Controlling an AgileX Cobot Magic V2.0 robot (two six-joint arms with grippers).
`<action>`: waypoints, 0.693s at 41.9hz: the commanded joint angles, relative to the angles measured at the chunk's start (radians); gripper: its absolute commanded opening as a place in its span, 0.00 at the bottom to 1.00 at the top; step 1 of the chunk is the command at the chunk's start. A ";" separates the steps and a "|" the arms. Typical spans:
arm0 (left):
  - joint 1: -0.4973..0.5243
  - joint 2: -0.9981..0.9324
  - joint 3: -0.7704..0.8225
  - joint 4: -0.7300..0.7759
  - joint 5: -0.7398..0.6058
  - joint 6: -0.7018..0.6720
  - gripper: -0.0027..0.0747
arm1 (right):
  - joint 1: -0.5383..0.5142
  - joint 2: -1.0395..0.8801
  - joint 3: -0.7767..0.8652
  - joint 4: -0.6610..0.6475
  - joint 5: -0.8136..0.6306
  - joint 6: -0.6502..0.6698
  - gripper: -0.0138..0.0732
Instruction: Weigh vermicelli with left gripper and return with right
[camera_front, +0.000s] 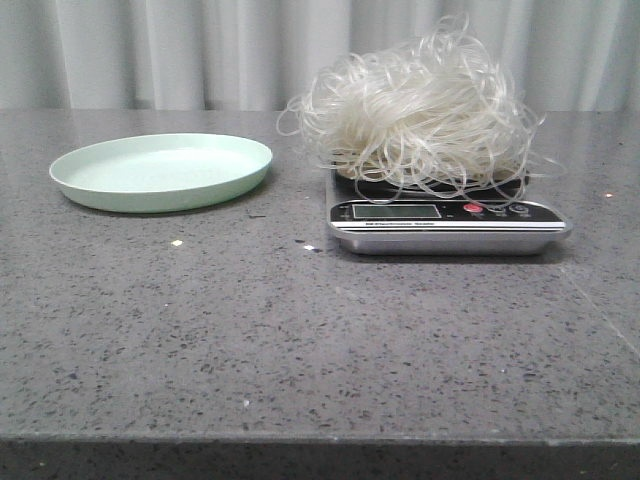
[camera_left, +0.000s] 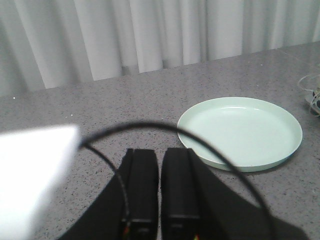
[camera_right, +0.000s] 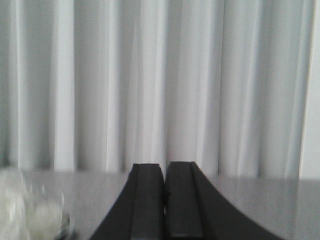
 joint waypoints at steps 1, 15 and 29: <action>-0.004 0.005 -0.026 -0.003 -0.085 -0.013 0.21 | -0.007 0.112 -0.128 -0.006 -0.079 0.002 0.33; -0.004 0.005 -0.026 -0.003 -0.090 -0.013 0.21 | 0.037 0.566 -0.649 0.077 0.333 0.006 0.64; -0.004 0.005 -0.026 -0.003 -0.090 -0.013 0.21 | 0.195 0.933 -0.996 0.098 0.697 -0.133 0.76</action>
